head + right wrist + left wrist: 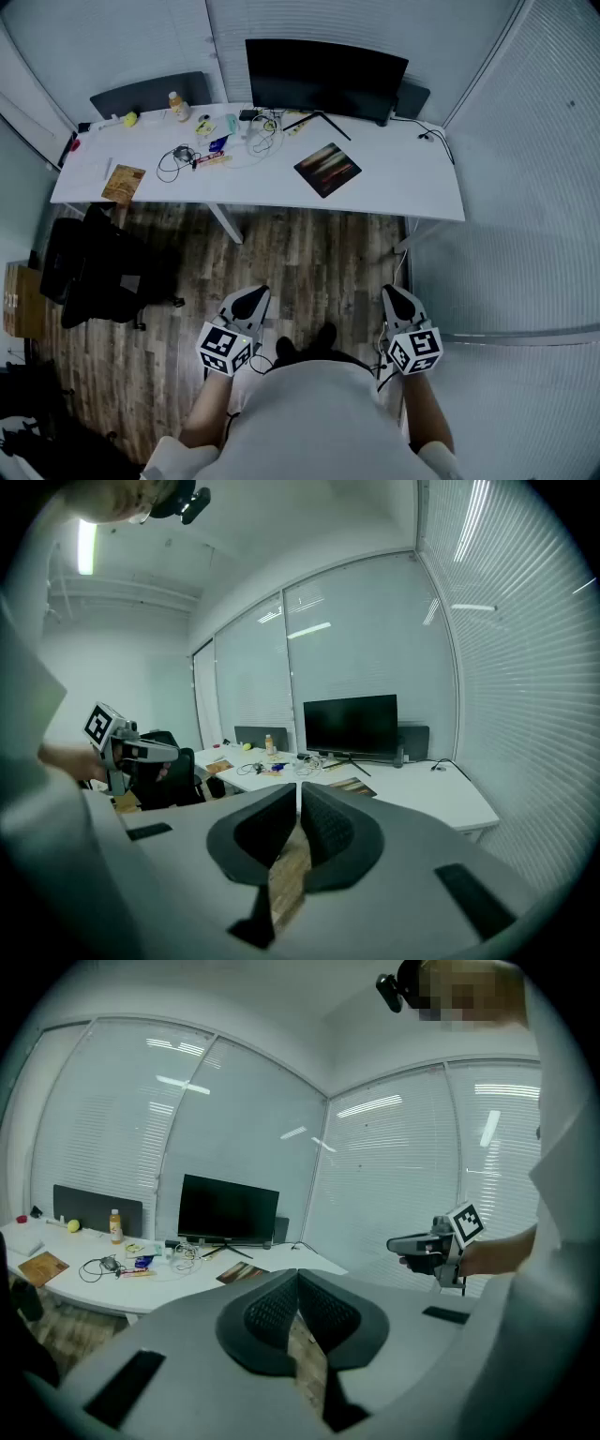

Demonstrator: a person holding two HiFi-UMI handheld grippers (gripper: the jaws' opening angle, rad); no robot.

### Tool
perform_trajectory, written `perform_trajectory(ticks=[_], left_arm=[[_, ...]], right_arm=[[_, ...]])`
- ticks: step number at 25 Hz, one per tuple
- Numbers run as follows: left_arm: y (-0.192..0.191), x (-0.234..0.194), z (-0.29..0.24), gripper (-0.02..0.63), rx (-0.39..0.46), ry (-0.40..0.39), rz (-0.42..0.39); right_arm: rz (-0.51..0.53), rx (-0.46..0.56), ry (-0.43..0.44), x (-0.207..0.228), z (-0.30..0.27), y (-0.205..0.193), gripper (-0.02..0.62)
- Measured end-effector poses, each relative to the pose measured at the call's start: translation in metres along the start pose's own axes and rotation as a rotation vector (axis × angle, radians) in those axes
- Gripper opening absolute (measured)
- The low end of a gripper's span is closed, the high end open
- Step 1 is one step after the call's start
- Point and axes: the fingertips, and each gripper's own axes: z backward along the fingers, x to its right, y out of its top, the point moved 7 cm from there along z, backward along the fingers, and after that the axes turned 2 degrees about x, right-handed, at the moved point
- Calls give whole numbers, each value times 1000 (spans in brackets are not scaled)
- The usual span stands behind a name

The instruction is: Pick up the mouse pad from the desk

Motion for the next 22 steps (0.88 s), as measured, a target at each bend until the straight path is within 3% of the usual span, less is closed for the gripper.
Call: perform_trajectory(ticks=[11,22], left_arm=[[2,4,-15,18,-5,26,2],[3,17,-48,18,-11,71,12]], right_arm=[[-9,-2,23,19,-11,2,38],[-31,5,61,67,-29,9,40]])
